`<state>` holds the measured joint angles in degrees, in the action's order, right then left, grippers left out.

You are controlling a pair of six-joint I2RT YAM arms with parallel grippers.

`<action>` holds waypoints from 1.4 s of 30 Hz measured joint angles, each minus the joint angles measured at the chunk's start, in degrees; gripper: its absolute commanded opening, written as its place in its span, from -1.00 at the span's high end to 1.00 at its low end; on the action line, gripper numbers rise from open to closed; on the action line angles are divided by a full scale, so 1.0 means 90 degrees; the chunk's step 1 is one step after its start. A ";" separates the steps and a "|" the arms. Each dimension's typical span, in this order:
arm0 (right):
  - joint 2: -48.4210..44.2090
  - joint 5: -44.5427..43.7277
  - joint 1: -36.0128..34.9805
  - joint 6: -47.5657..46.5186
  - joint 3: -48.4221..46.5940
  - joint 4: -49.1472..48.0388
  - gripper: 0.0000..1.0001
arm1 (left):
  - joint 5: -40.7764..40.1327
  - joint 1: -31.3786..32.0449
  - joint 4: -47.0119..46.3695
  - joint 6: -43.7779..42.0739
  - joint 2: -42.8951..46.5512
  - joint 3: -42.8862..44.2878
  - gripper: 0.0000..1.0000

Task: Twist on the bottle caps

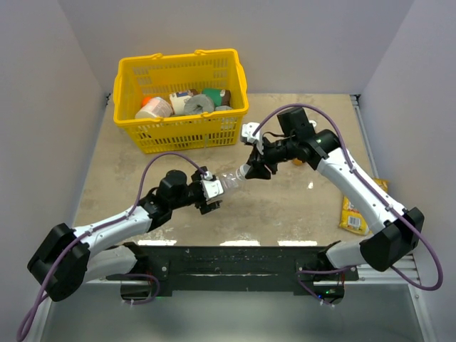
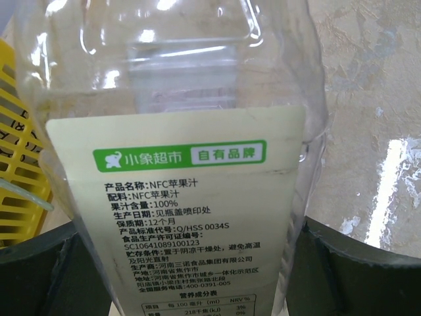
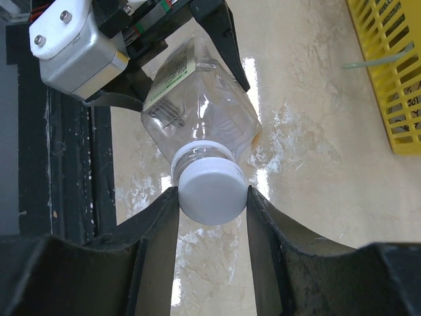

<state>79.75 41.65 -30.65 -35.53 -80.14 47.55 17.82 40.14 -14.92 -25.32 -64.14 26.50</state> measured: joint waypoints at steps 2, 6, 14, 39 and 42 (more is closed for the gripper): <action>0.0007 0.0000 -0.0019 0.0015 0.0000 -0.0002 0.69 | 0.0000 0.0000 0.0002 0.0002 -0.0002 0.0000 1.00; 0.0012 -0.0007 -0.0061 0.0107 0.0000 -0.0085 0.69 | 0.0000 0.0000 -0.0007 0.0019 -0.0005 0.0000 1.00; 0.0015 0.0010 -0.0197 0.0148 0.0000 -0.0194 0.69 | 0.0000 0.0000 -0.0036 0.0017 -0.0061 0.0000 1.00; 0.0109 -0.0551 -0.0556 0.1219 0.0243 -0.0692 0.79 | -0.0789 0.0053 -0.0007 -0.0629 -0.0257 0.0073 1.00; 0.0282 -0.0639 -0.0544 0.1945 0.0243 -0.1030 0.80 | -0.1574 0.0141 -0.0056 -0.0848 -0.0345 0.0119 1.00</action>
<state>82.28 35.90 -35.55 -18.02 -77.95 38.28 3.66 41.41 -15.42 -32.95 -67.24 27.57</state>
